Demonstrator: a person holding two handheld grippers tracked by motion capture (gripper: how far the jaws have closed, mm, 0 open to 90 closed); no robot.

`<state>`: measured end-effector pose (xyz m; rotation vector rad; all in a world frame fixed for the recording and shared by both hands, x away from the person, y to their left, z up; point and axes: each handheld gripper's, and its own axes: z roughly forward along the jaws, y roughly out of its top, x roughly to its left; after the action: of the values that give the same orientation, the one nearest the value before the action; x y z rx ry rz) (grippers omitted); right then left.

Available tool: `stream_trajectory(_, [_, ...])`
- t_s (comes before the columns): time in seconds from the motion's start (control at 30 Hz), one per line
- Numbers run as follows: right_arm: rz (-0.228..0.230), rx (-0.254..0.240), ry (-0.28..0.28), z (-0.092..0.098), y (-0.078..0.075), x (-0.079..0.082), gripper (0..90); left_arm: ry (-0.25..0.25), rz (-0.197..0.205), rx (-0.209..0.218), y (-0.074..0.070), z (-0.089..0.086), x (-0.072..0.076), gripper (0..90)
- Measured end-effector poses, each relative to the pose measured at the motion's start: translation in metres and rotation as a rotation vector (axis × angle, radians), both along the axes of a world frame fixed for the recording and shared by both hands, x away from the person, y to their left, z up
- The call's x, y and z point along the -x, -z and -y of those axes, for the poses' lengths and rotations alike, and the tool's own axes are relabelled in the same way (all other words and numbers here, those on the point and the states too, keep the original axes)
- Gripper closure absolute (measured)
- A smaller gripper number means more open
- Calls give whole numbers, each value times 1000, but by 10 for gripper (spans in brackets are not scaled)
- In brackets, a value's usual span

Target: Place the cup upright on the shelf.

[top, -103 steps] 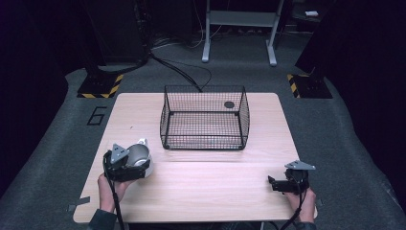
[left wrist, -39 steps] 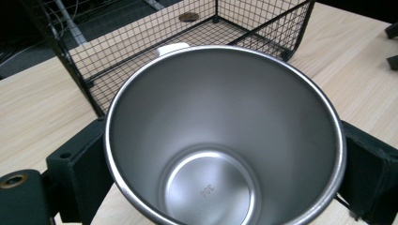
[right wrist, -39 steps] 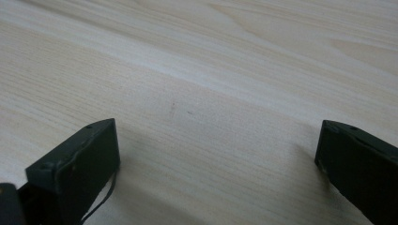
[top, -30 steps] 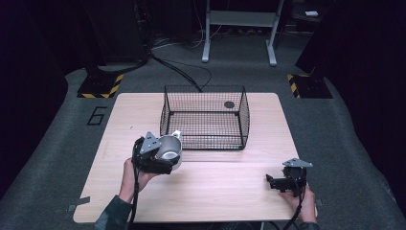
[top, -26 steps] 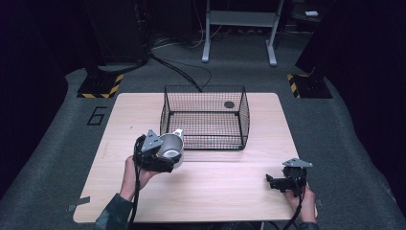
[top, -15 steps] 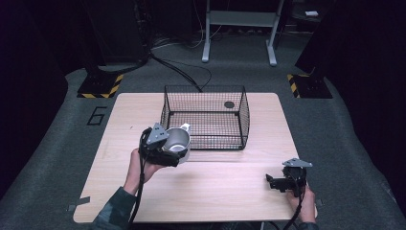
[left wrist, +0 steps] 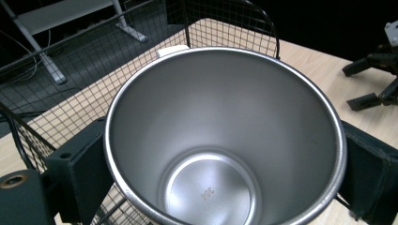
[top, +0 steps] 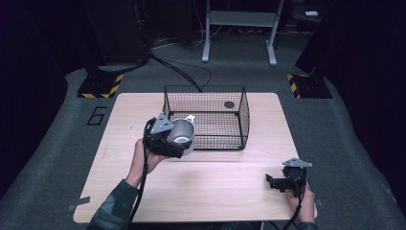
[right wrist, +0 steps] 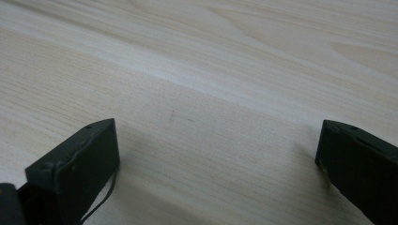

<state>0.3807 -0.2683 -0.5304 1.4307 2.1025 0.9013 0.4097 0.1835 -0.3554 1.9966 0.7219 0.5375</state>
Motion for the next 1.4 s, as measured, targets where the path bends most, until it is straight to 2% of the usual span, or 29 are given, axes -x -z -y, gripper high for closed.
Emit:
stream_trajectory(0.3, [0,0,1,0,0,0,0,1,2,2,-8,7,-19,70])
stream_trajectory(0.67, [1,9,-10,2,0,0,0,-5,-8,-2,-10,12,-36,70])
stream_trajectory(0.7, [1,9,-10,2,0,0,0,-11,-3,7,-11,13,-38,70])
stream_trajectory(0.9, [1,10,-12,2,0,-1,0,-8,-6,-12,-14,17,-47,70])
stream_trajectory(1.03, [1,10,-12,2,0,-1,0,-12,0,-1,-15,21,-53,70])
stream_trajectory(1.2, [-2,7,-9,1,0,0,0,-13,-12,2,-15,26,-65,70])
stream_trajectory(1.4, [-3,6,-6,1,0,0,0,-8,-23,-10,-12,35,-77,70])
